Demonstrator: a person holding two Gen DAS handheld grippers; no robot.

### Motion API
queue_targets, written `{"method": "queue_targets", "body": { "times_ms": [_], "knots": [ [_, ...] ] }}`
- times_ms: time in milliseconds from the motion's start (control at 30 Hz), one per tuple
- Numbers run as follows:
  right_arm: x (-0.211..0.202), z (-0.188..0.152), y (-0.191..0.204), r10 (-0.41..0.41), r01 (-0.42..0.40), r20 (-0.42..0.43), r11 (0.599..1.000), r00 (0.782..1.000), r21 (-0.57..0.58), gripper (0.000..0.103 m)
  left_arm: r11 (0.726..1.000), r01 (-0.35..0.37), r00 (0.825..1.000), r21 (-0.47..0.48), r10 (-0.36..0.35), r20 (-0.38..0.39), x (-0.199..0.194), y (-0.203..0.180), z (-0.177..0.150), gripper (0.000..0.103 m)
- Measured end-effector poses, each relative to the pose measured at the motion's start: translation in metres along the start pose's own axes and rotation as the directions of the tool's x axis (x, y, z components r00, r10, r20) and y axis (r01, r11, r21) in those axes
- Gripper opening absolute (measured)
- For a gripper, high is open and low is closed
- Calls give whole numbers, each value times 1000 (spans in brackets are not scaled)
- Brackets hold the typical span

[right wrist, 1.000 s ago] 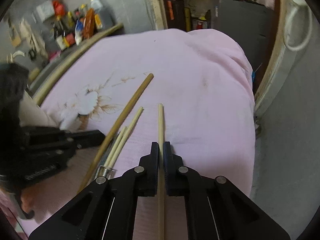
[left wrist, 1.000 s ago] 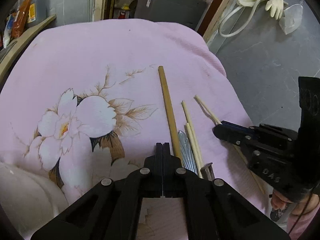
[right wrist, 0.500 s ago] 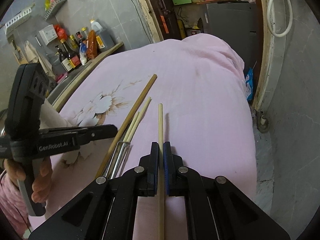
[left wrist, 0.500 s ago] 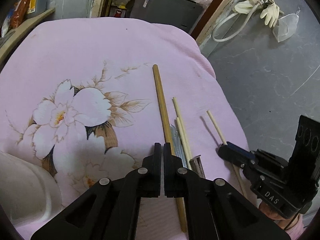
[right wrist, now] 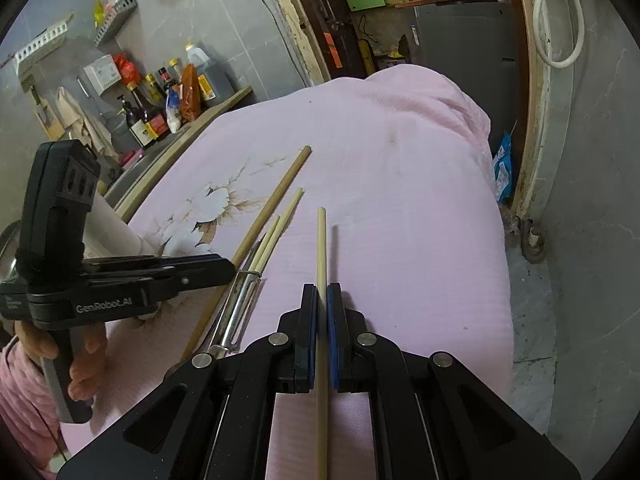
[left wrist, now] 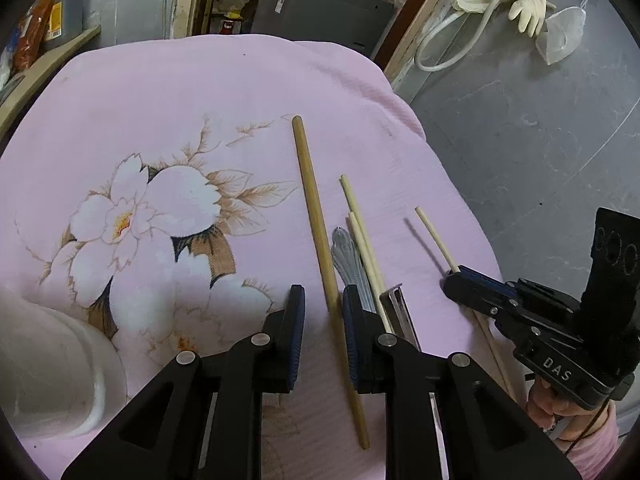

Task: Organize utensils
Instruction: 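Close the left tool on another wooden chopstick beside the fork, then lift both held chopsticks and carry them over the white caddy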

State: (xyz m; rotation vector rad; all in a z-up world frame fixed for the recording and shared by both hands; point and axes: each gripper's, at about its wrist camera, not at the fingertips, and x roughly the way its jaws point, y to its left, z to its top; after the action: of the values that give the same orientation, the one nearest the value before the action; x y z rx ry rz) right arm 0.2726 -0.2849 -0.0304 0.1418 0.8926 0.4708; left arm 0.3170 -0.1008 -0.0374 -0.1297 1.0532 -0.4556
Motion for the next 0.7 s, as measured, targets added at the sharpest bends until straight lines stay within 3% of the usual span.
{"method": "queue_targets", "body": {
  "times_ms": [233, 300, 367, 567, 700],
  "knots": [
    [7, 6, 3, -40, 40, -13, 999, 999, -9, 3, 999, -44, 999, -10, 44, -13, 13, 0, 18, 15],
    [9, 8, 6, -65, 65, -8, 998, 998, -5, 3, 998, -61, 998, -11, 61, -15, 14, 0, 20, 5],
    [9, 9, 5, -71, 71, 2, 997, 997, -3, 3, 998, -55, 998, -17, 54, -6, 12, 1, 18, 5],
    [-3, 3, 3, -54, 52, 83, 998, 995, 32, 3, 999, -40, 996, -28, 42, 76, -10, 5, -8, 4],
    [-23, -5, 15, -50, 48, 190, 999, 980, 18, 3, 999, -11, 989, -42, 17, 150, -35, 4, -28, 4]
  ]
}}
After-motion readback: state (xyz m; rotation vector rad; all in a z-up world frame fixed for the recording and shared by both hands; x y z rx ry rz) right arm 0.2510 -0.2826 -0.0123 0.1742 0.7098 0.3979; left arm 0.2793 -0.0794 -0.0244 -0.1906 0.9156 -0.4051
